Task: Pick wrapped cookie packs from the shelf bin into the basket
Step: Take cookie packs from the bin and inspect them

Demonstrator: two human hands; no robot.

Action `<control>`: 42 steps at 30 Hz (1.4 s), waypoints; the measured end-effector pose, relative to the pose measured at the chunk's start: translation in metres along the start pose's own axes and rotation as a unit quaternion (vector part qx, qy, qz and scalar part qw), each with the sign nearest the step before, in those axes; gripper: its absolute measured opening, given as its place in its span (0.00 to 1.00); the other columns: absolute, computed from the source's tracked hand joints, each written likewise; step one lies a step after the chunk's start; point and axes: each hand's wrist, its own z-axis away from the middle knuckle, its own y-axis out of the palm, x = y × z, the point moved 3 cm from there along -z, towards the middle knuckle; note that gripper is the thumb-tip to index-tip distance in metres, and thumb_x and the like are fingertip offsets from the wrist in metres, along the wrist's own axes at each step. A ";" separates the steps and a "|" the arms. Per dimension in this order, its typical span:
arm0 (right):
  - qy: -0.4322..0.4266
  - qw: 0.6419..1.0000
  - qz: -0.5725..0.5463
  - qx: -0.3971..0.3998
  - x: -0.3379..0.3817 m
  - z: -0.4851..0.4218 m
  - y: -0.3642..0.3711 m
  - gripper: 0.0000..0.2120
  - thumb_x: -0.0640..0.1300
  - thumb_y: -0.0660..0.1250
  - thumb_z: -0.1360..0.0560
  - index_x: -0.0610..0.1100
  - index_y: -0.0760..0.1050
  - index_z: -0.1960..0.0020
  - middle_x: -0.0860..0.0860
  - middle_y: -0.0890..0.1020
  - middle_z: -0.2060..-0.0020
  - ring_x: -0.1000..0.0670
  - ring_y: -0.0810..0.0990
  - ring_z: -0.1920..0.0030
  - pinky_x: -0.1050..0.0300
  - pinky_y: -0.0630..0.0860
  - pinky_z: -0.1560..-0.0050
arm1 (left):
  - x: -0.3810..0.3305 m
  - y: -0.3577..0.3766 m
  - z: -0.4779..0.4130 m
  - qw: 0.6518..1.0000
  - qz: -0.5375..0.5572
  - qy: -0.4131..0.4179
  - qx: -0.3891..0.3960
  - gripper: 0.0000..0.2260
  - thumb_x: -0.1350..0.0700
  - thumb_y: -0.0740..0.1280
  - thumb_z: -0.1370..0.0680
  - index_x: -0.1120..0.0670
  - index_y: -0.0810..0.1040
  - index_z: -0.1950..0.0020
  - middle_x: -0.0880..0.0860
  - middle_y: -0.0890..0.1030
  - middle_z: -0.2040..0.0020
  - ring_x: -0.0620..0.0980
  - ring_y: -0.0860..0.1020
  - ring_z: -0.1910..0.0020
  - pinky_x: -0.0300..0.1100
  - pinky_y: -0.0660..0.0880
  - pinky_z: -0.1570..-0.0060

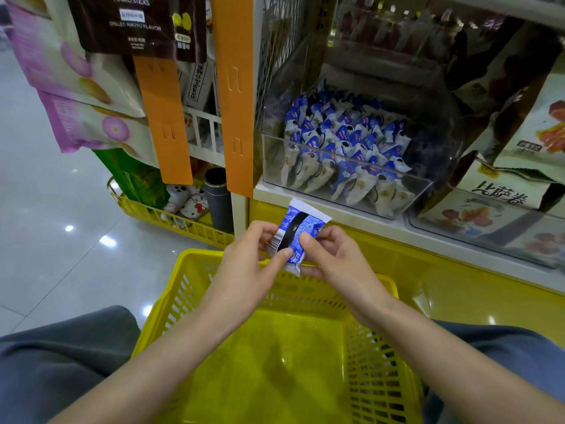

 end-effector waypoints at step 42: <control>-0.067 0.993 0.095 0.021 -0.008 -0.003 0.001 0.13 0.43 0.62 0.24 0.49 0.64 0.41 0.50 0.75 0.55 0.59 0.79 0.69 0.62 0.78 0.68 | 0.005 0.005 -0.004 0.993 0.054 -0.054 0.085 0.14 0.66 0.58 0.22 0.47 0.72 0.47 0.46 0.81 0.57 0.42 0.80 0.62 0.35 0.78 0.63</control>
